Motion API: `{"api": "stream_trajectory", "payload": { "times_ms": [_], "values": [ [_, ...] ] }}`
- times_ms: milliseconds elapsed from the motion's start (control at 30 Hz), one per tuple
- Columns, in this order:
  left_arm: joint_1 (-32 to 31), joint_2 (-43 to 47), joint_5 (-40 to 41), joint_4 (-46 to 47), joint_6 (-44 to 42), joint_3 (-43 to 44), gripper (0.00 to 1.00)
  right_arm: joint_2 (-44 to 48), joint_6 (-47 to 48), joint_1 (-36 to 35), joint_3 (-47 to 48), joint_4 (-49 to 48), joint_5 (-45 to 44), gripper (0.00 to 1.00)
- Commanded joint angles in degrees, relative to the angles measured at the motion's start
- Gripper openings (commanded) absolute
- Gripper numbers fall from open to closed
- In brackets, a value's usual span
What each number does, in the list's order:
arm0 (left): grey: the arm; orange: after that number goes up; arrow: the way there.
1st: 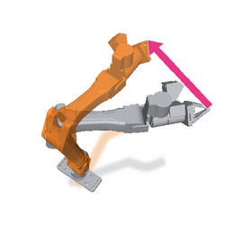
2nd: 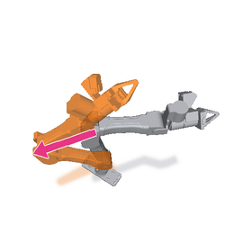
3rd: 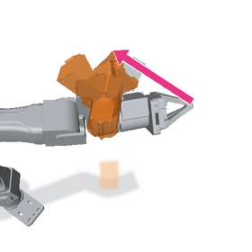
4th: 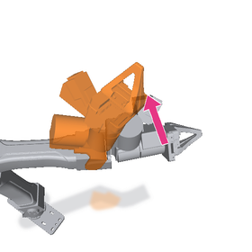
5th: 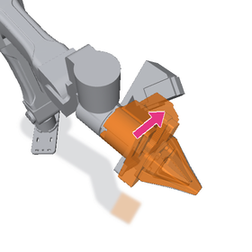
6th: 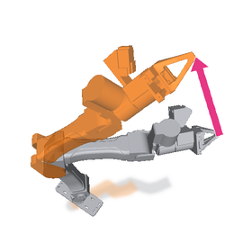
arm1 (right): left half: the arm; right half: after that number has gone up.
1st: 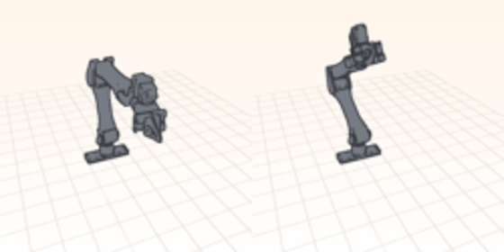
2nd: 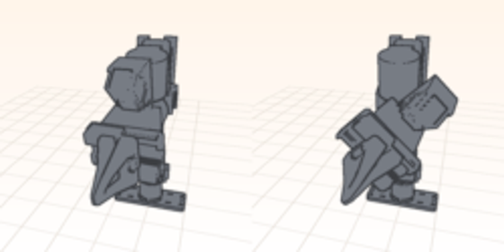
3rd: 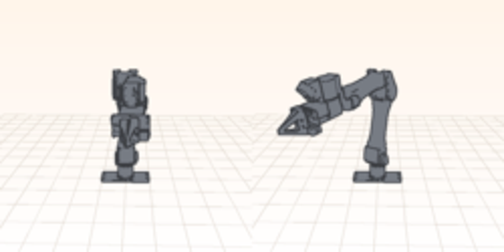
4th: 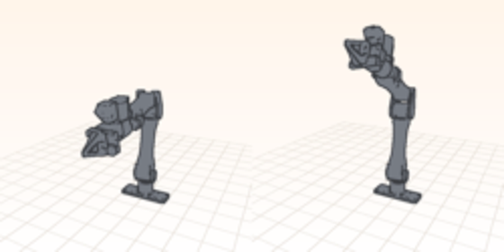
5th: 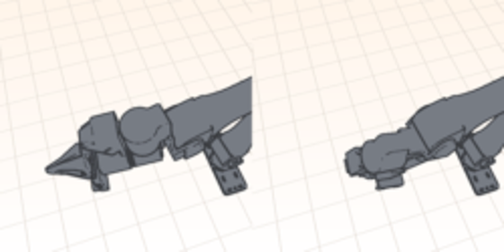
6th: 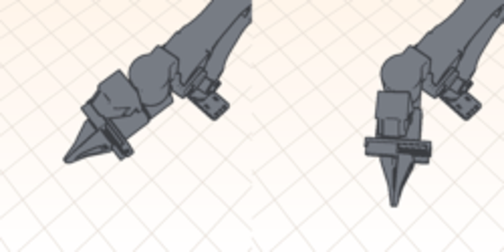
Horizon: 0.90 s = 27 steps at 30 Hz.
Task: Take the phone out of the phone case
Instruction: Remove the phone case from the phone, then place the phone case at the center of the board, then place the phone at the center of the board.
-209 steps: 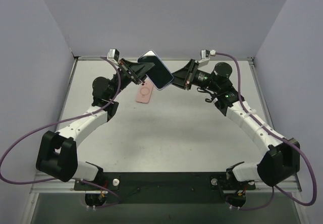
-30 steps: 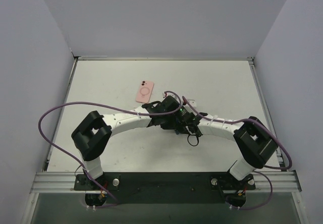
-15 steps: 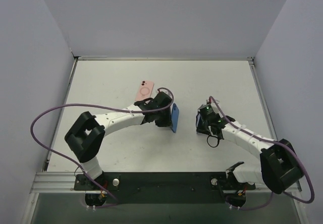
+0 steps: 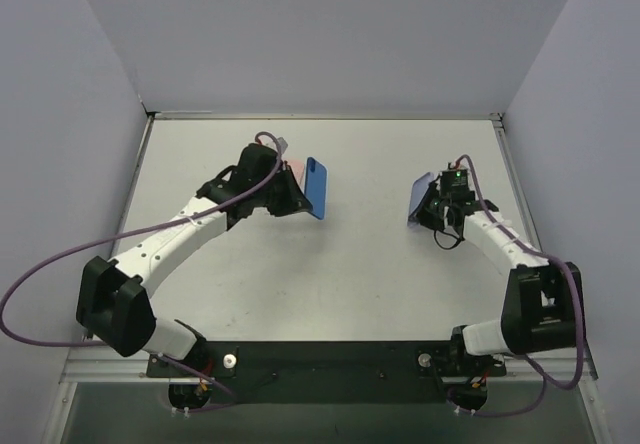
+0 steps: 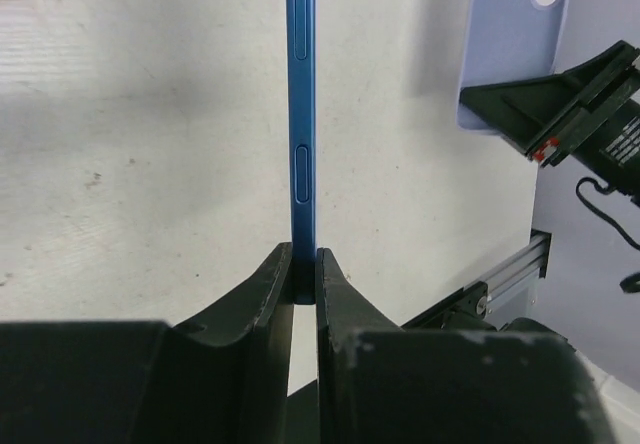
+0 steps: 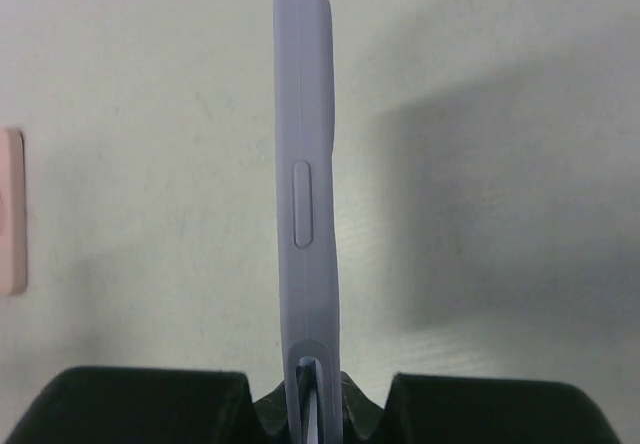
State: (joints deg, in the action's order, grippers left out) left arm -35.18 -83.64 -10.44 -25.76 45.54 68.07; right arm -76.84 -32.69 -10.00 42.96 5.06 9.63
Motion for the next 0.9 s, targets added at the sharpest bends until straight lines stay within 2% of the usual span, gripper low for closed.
{"api": "stream_trajectory", "payload": {
  "times_ms": [0, 100, 200, 267, 300, 367, 400, 467, 500, 667, 800, 867],
  "values": [
    [4.76, 4.88, -4.67, 0.19, -3.78, -0.31, 0.0, -7.34, -0.97, 9.17, 7.3, -4.53, 8.37, 0.0],
    [8.45, 6.37, -7.75, -0.6, -5.28, -1.1, 0.0, -14.9, -3.08, 13.5, 12.66, -7.26, 14.35, 0.0],
    [12.05, 7.69, -9.77, -1.48, -6.25, -2.24, 0.0, -21.06, -4.83, 16.94, 16.88, -7.35, 16.21, 0.06],
    [15.99, 8.31, -12.05, -1.4, -6.34, -3.38, 0.0, -24.22, -5.8, 19.13, 18.03, -6.82, 16.39, 0.26],
    [17.58, 8.84, -12.85, -0.96, -6.17, -4.69, 0.0, -24.76, -7.03, 19.75, 18.38, -6.56, 15.95, 0.48],
    [21.79, 9.54, -14.52, -0.78, -6.34, -5.93, 0.0, -23.89, -7.57, 20.72, 18.04, -3.59, 14.03, 0.63],
    [23.04, 9.89, -14.7, -0.78, -6.69, -6.46, 0.0, -23.01, -7.39, 20.72, 17.34, -2.26, 10.01, 0.73],
    [25.76, 10.07, -14.87, -0.7, -6.87, -8.13, 0.0, -19.95, -6.25, 20.37, 16.72, 2.55, 5.07, 0.81],
    [28.04, 9.64, -15.66, 0.09, -6.69, -8.74, 0.0, -18.8, -5.9, 20.37, 15.67, 3.98, 0.44, 0.83],
    [33.77, 6.56, -15.84, 3.78, -5.38, -12.26, 0.0, -9.33, -4.49, 19.85, 9.96, 9.26, -7.25, 0.85],
    [36.83, 1.48, -13.56, 9.21, -7.82, -13.66, 0.0, -1.66, -4.05, 16.87, 3.72, 8.65, -5.95, 0.86],
    [38.51, -1.16, -15.04, 11.95, -8.53, -14.19, 0.0, 2.19, -3.0, 14.5, 1.26, 9.0, -4.36, 0.86]
  ]
}}
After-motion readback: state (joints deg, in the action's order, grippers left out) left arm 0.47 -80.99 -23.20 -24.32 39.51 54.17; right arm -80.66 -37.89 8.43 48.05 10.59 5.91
